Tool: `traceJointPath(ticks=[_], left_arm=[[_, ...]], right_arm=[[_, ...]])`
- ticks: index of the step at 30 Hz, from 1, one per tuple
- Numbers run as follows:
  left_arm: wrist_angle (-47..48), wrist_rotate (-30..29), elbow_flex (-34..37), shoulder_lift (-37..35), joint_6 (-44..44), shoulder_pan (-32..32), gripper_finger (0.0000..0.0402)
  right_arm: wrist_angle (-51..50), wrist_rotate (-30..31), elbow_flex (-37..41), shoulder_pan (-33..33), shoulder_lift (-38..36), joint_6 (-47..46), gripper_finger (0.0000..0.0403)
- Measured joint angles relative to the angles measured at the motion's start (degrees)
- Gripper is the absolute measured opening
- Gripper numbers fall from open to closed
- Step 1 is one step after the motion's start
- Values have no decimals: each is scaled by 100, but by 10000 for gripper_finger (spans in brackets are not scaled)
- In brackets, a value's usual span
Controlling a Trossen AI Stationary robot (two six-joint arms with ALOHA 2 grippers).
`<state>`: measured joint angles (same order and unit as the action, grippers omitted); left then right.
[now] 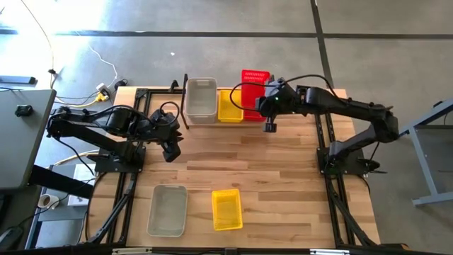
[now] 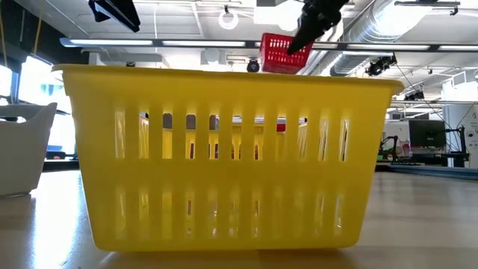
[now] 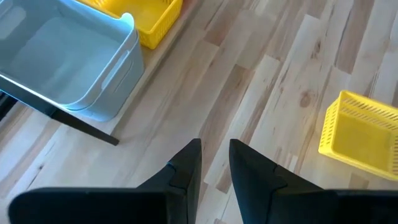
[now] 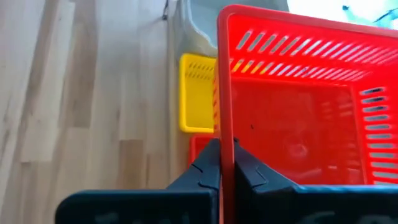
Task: Stack baskets on shelf by color
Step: Stack the red bin on the red bins on the shelf
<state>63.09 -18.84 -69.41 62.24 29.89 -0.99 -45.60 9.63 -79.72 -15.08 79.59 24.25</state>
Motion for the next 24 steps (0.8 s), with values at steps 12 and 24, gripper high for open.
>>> traceJointPath(ticks=[12, 24], left_arm=[[0, -1, 0, 0, 4, 0, 74], [0, -154, 0, 1, -4, 0, 74]], right_arm=[[-406, -547, 0, -566, 665, -3, 0], [-561, -541, 0, -744, 1081, -21, 0]])
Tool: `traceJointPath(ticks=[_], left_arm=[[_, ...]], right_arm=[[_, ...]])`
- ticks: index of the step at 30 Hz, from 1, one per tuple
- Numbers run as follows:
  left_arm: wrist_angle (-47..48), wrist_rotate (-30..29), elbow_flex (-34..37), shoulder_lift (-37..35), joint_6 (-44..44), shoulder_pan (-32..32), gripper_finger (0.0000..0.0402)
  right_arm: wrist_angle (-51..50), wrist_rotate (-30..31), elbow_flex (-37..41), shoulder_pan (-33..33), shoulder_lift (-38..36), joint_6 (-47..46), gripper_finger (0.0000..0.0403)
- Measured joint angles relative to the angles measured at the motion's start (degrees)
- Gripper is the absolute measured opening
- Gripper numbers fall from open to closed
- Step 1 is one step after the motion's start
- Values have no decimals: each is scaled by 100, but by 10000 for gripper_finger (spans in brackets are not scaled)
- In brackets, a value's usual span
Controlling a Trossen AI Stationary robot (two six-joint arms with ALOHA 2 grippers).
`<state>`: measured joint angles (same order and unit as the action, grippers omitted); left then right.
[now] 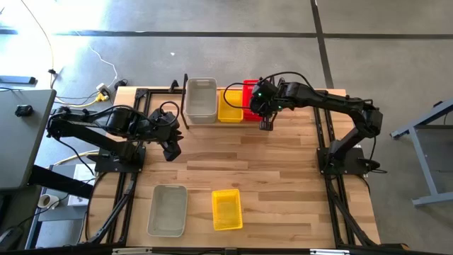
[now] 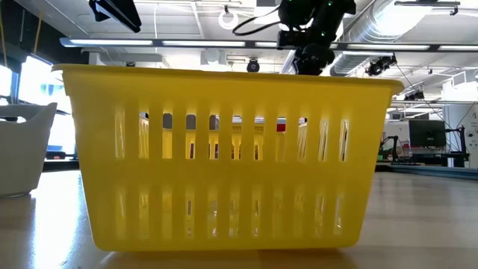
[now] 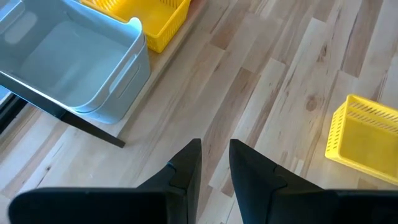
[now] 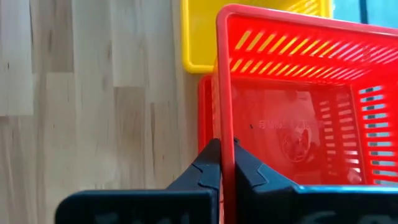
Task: Stack baskets on shelf by color
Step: Stack the red bin on the red bins on the shelf
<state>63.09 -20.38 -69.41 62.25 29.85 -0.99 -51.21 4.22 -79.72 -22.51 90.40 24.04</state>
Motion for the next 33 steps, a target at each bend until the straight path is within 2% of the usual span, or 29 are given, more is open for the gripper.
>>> traceJointPath(ticks=[14, 33], left_arm=[[0, 4, 0, -1, -191, 2, 74], [-2, 5, 0, -1, -197, 2, 74]], right_arm=[[-25, -197, 0, -238, 414, 33, 0], [-19, -880, 0, -561, 449, 47, 0]])
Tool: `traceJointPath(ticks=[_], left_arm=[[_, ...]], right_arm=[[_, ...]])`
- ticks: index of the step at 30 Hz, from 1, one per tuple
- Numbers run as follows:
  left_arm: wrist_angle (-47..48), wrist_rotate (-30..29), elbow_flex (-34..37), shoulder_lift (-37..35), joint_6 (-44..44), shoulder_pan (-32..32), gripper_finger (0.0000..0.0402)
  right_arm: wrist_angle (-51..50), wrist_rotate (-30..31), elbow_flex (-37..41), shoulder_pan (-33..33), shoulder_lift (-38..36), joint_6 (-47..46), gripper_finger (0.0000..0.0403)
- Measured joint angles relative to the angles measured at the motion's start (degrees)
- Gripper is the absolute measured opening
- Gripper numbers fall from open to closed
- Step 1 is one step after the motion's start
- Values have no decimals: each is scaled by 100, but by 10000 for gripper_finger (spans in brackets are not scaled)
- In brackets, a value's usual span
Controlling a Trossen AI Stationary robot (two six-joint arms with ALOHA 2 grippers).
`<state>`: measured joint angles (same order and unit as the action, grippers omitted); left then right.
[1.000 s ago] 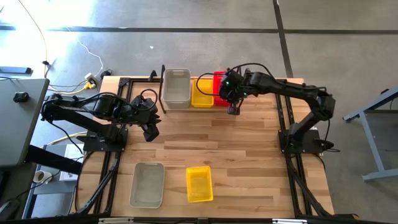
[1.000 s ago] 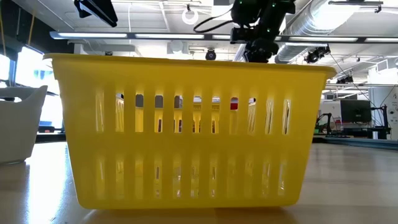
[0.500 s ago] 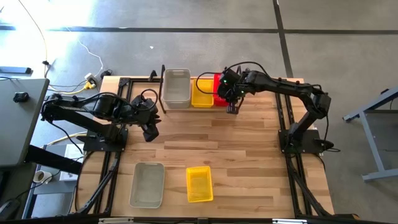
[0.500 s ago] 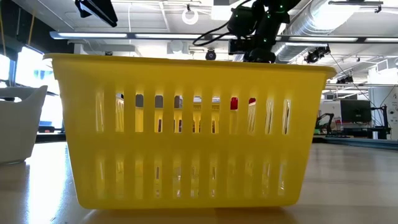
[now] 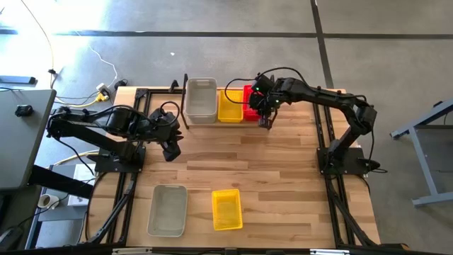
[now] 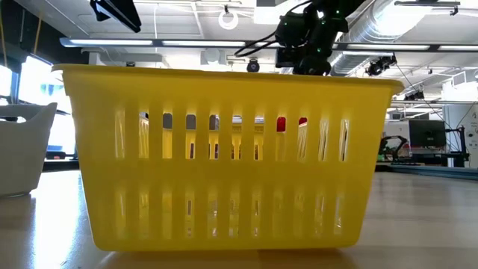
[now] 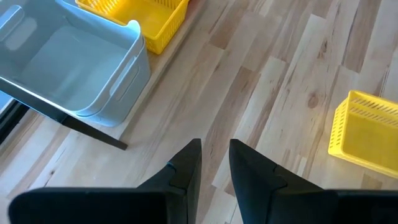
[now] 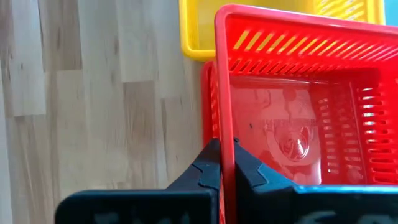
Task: Stack baskets on shelf by color
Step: Stack the red bin on the red bins on the shelf
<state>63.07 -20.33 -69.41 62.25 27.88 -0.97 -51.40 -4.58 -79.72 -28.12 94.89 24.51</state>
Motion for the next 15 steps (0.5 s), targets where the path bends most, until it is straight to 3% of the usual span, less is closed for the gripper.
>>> traceJointPath(ticks=[9, 15], left_arm=[[-1, -1, 0, -1, 41, 0, 74], [-1, -1, 0, -1, 42, 0, 74]], right_arm=[[20, 275, 0, -41, 0, -6, 6], [115, 274, 0, -43, 0, -137, 58]])
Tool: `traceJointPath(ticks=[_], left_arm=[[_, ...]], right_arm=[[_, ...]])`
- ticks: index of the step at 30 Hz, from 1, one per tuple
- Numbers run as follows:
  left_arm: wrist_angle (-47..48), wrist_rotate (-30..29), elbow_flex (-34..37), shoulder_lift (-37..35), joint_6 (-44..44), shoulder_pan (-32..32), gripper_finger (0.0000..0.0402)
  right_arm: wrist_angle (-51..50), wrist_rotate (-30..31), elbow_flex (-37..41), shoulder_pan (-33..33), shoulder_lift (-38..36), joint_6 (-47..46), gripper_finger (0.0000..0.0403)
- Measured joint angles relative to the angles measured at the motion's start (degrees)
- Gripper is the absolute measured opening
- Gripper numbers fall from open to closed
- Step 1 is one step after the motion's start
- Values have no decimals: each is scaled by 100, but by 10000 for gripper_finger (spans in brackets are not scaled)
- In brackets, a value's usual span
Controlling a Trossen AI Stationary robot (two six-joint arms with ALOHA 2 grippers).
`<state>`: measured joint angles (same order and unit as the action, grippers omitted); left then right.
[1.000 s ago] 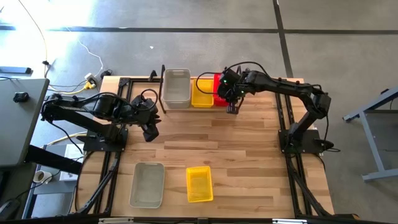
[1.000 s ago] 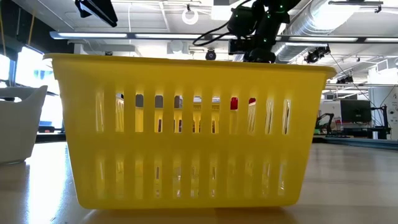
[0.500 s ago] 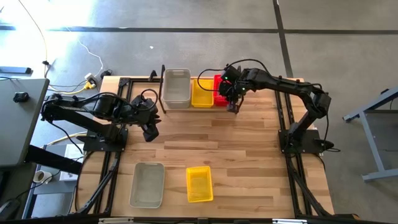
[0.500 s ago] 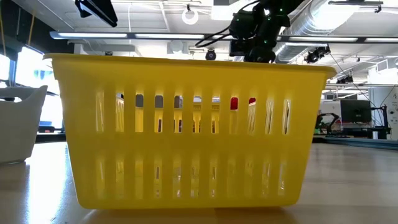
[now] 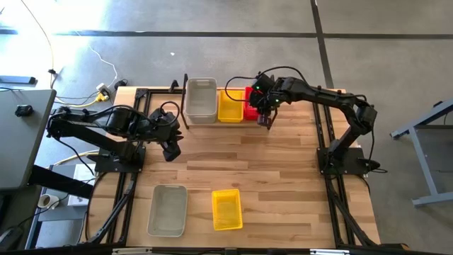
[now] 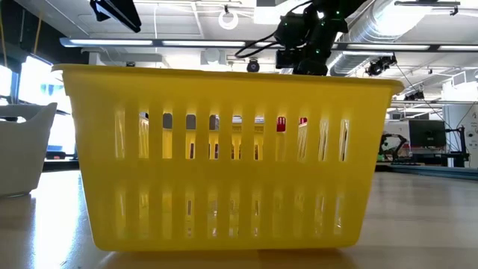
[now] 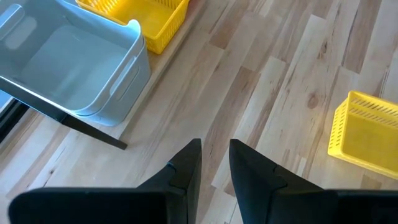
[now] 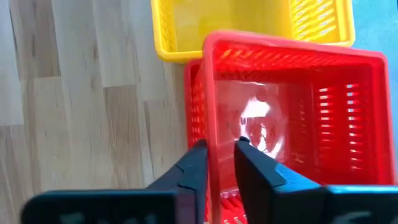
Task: Stack baskets on shelf by color
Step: Stack the red bin on the red bins on the shelf, then stack the yellow bin on the yellow bins on the shelf
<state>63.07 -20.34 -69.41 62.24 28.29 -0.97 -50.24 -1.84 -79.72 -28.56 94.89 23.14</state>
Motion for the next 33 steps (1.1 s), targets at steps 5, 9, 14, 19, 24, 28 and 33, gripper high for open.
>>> traceJointPath(ticks=[5, 9, 14, 19, 24, 28, 33], left_arm=[[0, 0, 0, 1, 1, 0, 74], [0, 0, 0, 0, 2, 0, 74], [-2, 0, 0, 0, 21, 0, 74], [-2, 9, 0, 1, 190, 31, 74], [-2, 59, 0, 0, 308, 103, 74], [4, 61, 0, 1, 297, 103, 74], [9, 57, 0, 2, 41, 103, 74]], right_arm=[[-73, -9, 0, 2, 0, -11, 98], [-174, -14, 0, 2, -15, -74, 105], [-265, -182, 0, 42, -266, -303, 106], [-267, -813, -4, 218, -680, -517, 106], [-318, -1398, -4, 693, -944, -1062, 106], [-343, -1509, -4, 1368, -1014, -1609, 106], [-45, -1300, -4, 2256, -1014, -2540, 106]])
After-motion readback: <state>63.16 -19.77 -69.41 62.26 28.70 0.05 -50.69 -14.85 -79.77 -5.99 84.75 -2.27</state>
